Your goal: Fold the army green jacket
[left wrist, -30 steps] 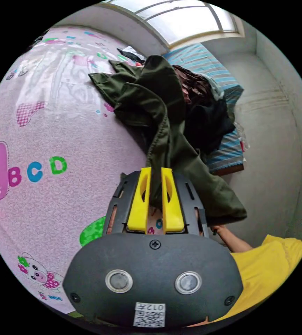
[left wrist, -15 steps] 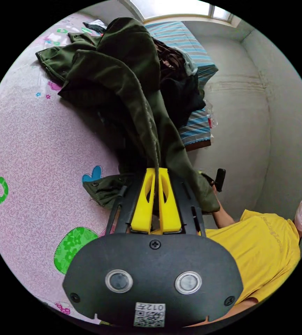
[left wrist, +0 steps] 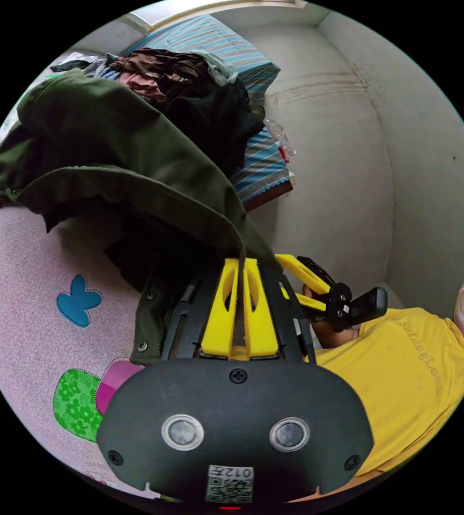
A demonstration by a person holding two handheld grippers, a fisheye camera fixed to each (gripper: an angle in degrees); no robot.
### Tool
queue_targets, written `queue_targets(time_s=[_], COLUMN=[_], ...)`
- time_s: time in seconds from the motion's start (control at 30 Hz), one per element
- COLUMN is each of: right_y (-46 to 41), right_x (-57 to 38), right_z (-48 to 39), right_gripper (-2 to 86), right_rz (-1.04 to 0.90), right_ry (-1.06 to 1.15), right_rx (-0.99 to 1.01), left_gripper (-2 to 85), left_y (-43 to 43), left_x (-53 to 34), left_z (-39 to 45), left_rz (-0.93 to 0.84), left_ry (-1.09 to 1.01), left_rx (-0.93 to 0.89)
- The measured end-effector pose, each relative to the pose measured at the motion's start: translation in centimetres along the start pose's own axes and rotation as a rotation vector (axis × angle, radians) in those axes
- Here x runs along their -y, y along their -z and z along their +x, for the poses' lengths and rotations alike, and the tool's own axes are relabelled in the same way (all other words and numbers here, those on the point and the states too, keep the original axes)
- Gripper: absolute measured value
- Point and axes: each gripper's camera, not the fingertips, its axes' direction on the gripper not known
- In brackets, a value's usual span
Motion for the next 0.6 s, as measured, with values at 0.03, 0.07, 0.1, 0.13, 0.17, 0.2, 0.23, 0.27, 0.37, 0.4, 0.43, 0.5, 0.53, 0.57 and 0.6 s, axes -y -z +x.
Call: queue_targets(time_s=[0.03, 0.07, 0.1, 0.13, 0.17, 0.2, 0.23, 0.27, 0.37, 0.4, 0.43, 0.5, 0.53, 0.57, 0.6], right_y=[0.3, 0.3, 0.0, -0.9, -1.4, -2.6, -3.6, -4.0, -4.1, -3.3, -3.4, -5.3, -6.8, -7.5, -9.1], right_x=[-0.1, -0.1, 0.0, 0.3, 0.4, 0.7, 1.0, 1.2, 2.6, 2.9, 3.0, 2.7, 2.8, 2.9, 3.2], right_z=[-0.8, -1.1, -1.6, -2.2, -2.5, -3.0, -3.6, -3.9, -5.4, -6.0, -6.7, -7.7, -7.9, -7.8, -7.9], right_gripper=[10.8, 10.8, 10.7, 11.1, 11.4, 11.6, 11.8, 11.8, 11.8, 11.6, 11.6, 11.3, 10.4, 9.6, 7.4], right_rz=[0.025, 0.031, 0.017, -0.022, -0.047, -0.084, -0.099, -0.113, -0.134, -0.107, -0.116, -0.185, -0.238, -0.259, -0.311], right_ry=[0.001, 0.004, 0.024, 0.062, 0.083, 0.109, 0.137, 0.155, 0.238, 0.262, 0.295, 0.351, 0.342, 0.321, 0.296], right_rx=[-0.056, -0.076, -0.104, -0.103, -0.094, -0.087, -0.079, -0.069, 0.044, 0.076, 0.055, 0.013, 0.042, 0.060, 0.077], left_gripper=[-0.1, -0.1, -0.1, 0.0, 0.0, 0.0, 0.0, 0.0, 0.0, 0.0, 0.1, 0.1, 0.2, 0.3, 0.4], left_y=[-0.4, -0.7, -0.9, -1.2, -1.6, -1.9, -2.7, -3.7, -6.7, -7.2, -8.2, -10.1, -11.8, -13.8, -15.0], left_x=[-0.9, -1.8, -2.3, -3.3, -4.4, -4.8, -5.7, -6.6, -8.9, -9.4, -10.5, -12.1, -13.1, -14.0, -14.4], left_z=[0.0, -0.4, -0.6, -1.1, -1.7, -2.0, -2.7, -3.4, -5.6, -6.2, -7.4, -9.6, -11.0, -12.2, -12.8], left_rz=[-0.004, -0.008, -0.009, -0.009, -0.007, -0.005, -0.010, -0.021, -0.048, -0.043, -0.027, -0.010, -0.015, -0.030, -0.044], left_ry=[-0.004, -0.005, -0.003, -0.004, -0.005, -0.003, -0.003, -0.001, 0.011, 0.017, 0.028, 0.049, 0.058, 0.059, 0.058], left_rx=[0.000, -0.001, 0.000, 0.006, 0.014, 0.015, 0.015, 0.018, 0.052, 0.056, 0.046, 0.010, -0.006, -0.008, -0.005])
